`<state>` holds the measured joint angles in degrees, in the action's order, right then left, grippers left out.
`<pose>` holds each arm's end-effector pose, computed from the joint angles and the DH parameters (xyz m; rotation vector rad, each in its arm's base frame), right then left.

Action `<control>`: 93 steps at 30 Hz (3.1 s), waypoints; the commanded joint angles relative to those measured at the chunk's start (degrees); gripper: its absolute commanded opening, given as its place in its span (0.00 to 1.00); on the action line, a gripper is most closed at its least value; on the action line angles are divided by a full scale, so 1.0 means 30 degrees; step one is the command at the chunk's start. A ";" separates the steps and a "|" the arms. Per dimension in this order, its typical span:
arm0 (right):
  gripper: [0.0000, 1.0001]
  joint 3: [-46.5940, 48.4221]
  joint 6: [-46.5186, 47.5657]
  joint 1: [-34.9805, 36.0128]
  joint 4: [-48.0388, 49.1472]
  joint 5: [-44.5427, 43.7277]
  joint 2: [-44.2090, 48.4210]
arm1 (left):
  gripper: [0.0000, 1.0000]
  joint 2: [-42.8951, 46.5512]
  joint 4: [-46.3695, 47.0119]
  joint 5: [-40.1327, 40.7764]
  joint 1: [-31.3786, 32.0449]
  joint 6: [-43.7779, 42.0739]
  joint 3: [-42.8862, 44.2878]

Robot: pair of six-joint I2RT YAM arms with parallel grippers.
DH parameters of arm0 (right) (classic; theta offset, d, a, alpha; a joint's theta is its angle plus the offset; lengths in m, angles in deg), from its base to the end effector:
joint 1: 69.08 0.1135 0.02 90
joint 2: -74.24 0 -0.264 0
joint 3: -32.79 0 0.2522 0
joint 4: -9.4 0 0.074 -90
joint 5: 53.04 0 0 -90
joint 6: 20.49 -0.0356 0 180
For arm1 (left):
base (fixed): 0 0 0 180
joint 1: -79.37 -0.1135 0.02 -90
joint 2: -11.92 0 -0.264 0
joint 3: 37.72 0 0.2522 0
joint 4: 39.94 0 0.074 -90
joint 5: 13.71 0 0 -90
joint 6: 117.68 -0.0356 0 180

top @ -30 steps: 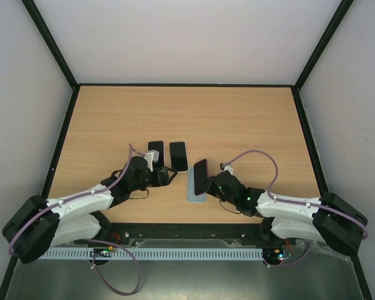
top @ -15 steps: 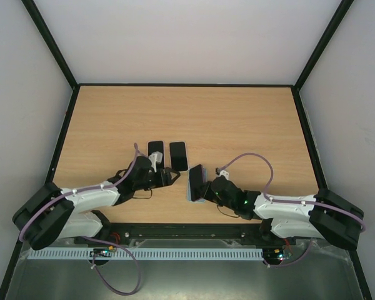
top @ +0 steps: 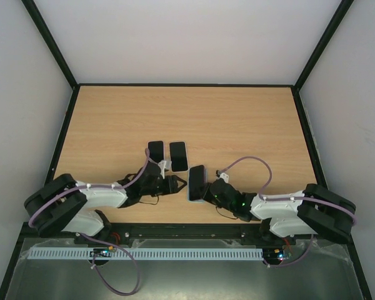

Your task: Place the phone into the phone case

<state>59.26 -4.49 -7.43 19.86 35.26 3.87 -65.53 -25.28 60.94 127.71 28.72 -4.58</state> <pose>0.0980 0.1795 0.1269 0.2857 2.4571 1.2185 0.1507 -0.1835 0.1414 0.0187 2.3859 -1.2911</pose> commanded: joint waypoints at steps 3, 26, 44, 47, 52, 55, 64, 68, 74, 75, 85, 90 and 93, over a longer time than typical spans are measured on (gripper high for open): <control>0.24 -0.0163 -0.0381 0.0092 -0.1598 -0.0542 0.0189 | 0.53 -0.1194 0.1174 0.0076 0.0538 0.0624 0.0135; 0.10 -0.0500 -0.1125 0.0084 0.0072 0.0586 -0.0750 | 0.38 -0.3735 0.3524 -0.0417 0.2092 0.1668 0.0601; 0.50 0.0389 0.0476 -0.0122 -0.6780 -0.2865 0.4035 | 0.37 -0.2744 0.2020 0.0783 0.2190 0.1540 0.0681; 0.55 0.0600 0.1182 -0.0767 -0.6507 -0.2326 0.3971 | 0.39 -0.2305 0.1073 0.1640 0.1919 0.1524 0.0595; 0.65 0.0617 0.1859 -0.2048 -0.4828 -0.0272 0.3068 | 0.43 -0.1568 0.1109 0.1575 0.1145 0.1472 0.0176; 0.67 0.0646 0.1987 -0.2462 -0.3713 0.0511 0.2129 | 0.44 -0.1250 0.0776 0.1670 0.0847 0.1219 0.0170; 0.76 0.0113 0.1123 -0.2649 0.0050 0.1927 -0.0181 | 0.42 -0.1403 0.1414 0.1428 0.0719 0.1237 -0.0124; 0.76 -0.0112 0.0760 -0.2673 0.1470 0.2219 -0.0201 | 0.40 -0.2294 0.2330 0.0902 0.0777 0.1315 -0.0169; 0.76 -0.0447 0.0357 -0.2709 0.2893 0.2432 0.0702 | 0.39 -0.3874 0.3217 0.0042 0.1088 0.1378 0.0206; 0.76 -0.0540 0.0174 -0.2722 0.3201 0.2435 0.0767 | 0.38 -0.4079 0.3365 -0.0160 0.1122 0.1348 0.0329; 0.75 -0.0890 -0.1241 -0.2726 0.5893 0.3911 0.1760 | 0.31 -0.4891 0.3588 -0.0474 0.2101 0.1378 0.0964; 0.75 -0.1195 -0.1552 -0.2733 0.6378 0.4464 0.2273 | 0.29 -0.5069 0.3541 -0.0452 0.2198 0.1396 0.0957; 0.75 -0.1439 -0.1877 -0.2729 0.6610 0.4762 0.2027 | 0.30 -0.4959 0.3382 -0.0284 0.2217 0.1371 0.0923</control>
<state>55.28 -7.76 -16.19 31.95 44.90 9.44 -79.37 -14.44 61.04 133.11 33.05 -2.85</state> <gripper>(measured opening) 0.749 0.297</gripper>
